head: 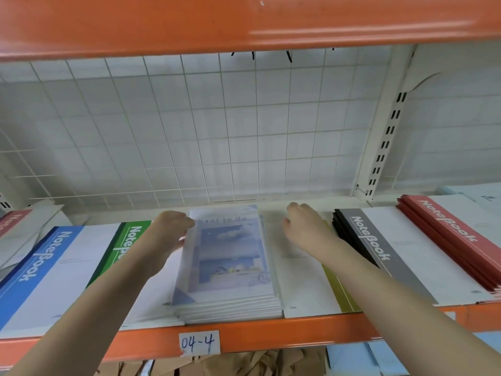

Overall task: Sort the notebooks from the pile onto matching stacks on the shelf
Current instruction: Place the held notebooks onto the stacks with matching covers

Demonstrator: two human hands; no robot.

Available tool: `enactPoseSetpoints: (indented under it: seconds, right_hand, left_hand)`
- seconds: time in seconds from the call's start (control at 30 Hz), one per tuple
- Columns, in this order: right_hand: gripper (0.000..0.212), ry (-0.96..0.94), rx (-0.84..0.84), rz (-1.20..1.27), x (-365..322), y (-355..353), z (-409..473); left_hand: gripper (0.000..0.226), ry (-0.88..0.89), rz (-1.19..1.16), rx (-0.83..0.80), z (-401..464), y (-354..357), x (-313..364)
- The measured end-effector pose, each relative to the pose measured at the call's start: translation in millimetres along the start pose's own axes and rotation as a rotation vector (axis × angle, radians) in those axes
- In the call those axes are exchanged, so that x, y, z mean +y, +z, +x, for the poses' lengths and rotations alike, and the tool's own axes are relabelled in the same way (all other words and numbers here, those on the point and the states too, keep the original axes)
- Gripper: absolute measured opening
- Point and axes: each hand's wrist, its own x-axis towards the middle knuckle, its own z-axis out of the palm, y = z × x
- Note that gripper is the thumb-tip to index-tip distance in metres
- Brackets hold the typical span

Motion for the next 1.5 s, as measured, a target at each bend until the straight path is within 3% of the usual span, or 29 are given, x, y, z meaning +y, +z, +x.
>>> enactPoseSetpoints:
  seconds: [0.1,0.23,0.33,0.43,0.53,0.67,0.83,1.07,1.2,1.5]
  right_hand:
    - [0.026,-0.079,-0.006,0.225,-13.8,9.3,14.8]
    - [0.043,-0.014,-0.103,0.536,-32.6,14.6,22.7]
    - [0.062,0.02,-0.11,0.642,-35.5,18.7,23.8]
    - [0.061,-0.015,-0.127,0.634,-33.6,20.1,23.2]
    - [0.043,-0.07,-0.165,0.533,-29.0,22.5,25.1]
    - [0.023,-0.07,-0.176,0.463,-27.3,27.1,30.4]
    - [0.03,-0.106,-0.18,0.456,-25.1,24.9,29.5]
    - [0.03,-0.127,-0.179,0.49,-22.6,23.9,29.6]
    - [0.03,-0.085,-0.157,0.453,-19.5,27.5,30.6]
    - [0.043,-0.053,-0.091,0.555,-18.0,34.2,23.0]
  left_hand:
    - [0.037,-0.016,-0.036,-0.083,-7.5,-3.3,7.1]
    - [0.02,-0.112,-0.112,-0.079,-2.0,-2.2,8.8]
    - [0.015,-0.118,-0.039,-0.089,5.7,8.2,8.9]
    - [0.029,-0.149,0.06,-0.102,5.0,14.4,14.1]
    - [0.022,-0.171,0.057,-0.145,-1.3,11.9,20.2]
    - [0.034,-0.161,0.061,-0.175,-1.6,18.3,20.8]
    - [0.048,-0.165,0.172,-0.135,-3.3,31.0,19.4]
    - [0.034,-0.242,0.207,-0.155,-1.1,35.4,32.8]
    - [0.053,-0.314,0.215,-0.163,0.7,43.8,43.4]
    - [0.04,-0.44,0.325,-0.088,2.1,46.7,48.8]
